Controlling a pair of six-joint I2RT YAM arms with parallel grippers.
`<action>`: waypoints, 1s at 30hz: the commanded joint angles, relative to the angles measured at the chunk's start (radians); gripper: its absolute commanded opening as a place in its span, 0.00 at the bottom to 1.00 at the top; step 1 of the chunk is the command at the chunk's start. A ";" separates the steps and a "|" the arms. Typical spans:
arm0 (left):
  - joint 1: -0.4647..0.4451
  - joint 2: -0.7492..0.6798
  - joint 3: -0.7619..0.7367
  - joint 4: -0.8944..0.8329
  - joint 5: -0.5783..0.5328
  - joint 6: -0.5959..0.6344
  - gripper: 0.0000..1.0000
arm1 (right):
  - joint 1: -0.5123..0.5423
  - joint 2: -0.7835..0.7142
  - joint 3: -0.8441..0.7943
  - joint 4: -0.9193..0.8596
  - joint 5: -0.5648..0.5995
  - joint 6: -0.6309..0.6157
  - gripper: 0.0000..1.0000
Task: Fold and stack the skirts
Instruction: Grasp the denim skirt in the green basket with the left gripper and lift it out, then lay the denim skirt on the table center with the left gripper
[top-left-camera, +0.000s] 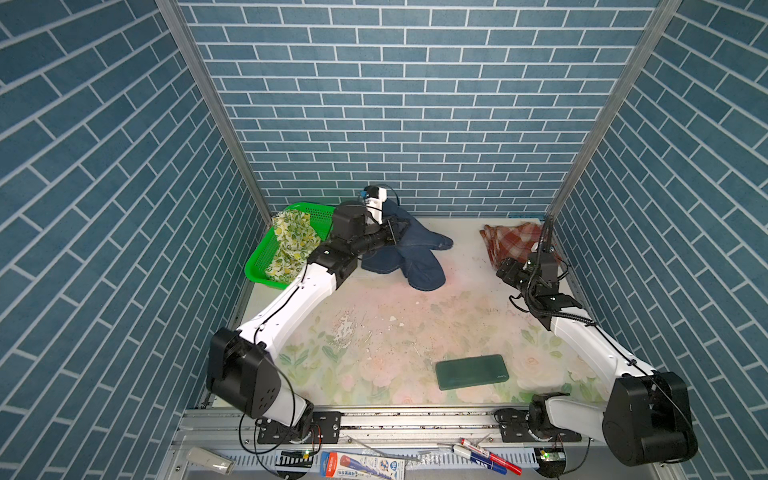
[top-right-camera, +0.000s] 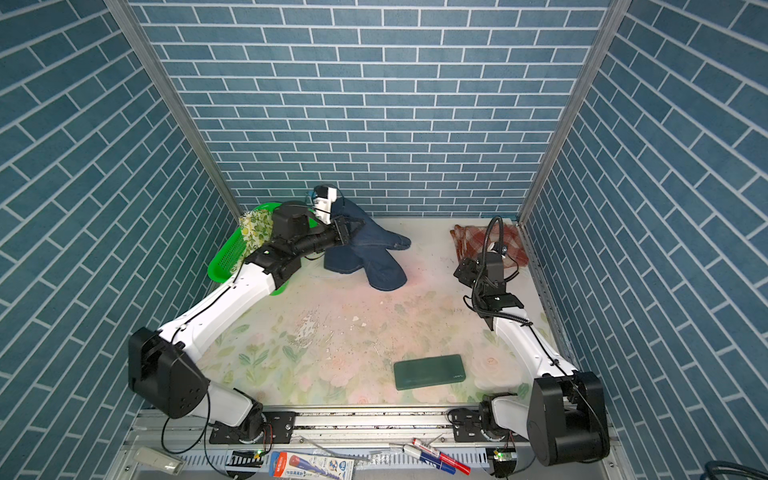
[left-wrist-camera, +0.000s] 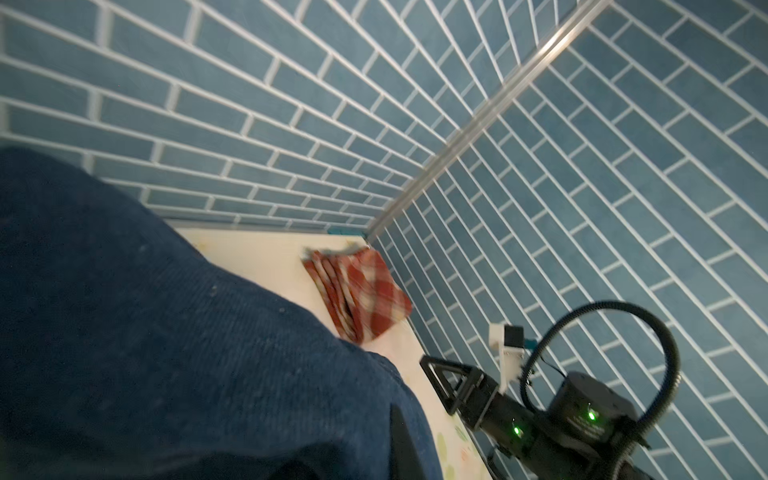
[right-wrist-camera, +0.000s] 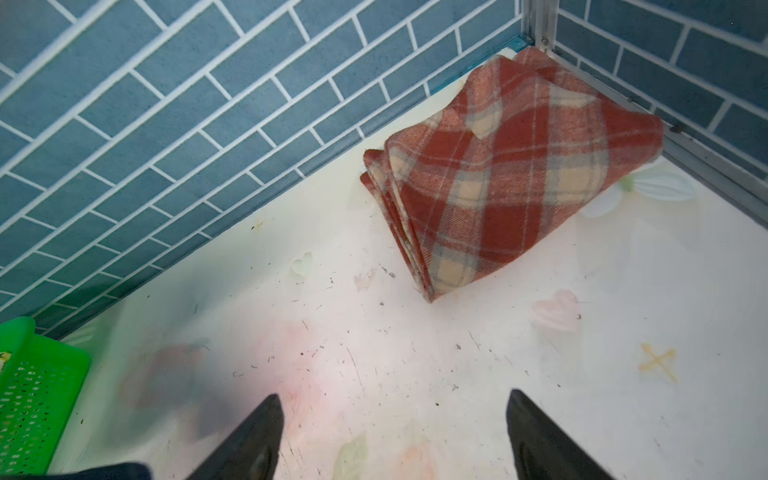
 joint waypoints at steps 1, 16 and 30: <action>-0.001 -0.056 -0.094 0.157 -0.007 -0.025 0.49 | -0.021 -0.057 0.006 -0.037 -0.035 -0.023 0.84; -0.076 -0.172 -0.271 -0.256 -0.449 0.377 0.94 | 0.008 0.106 0.096 -0.095 -0.262 -0.071 0.79; -0.492 0.272 0.053 -0.337 -0.718 0.743 0.95 | -0.211 0.118 0.031 -0.013 -0.397 0.155 0.75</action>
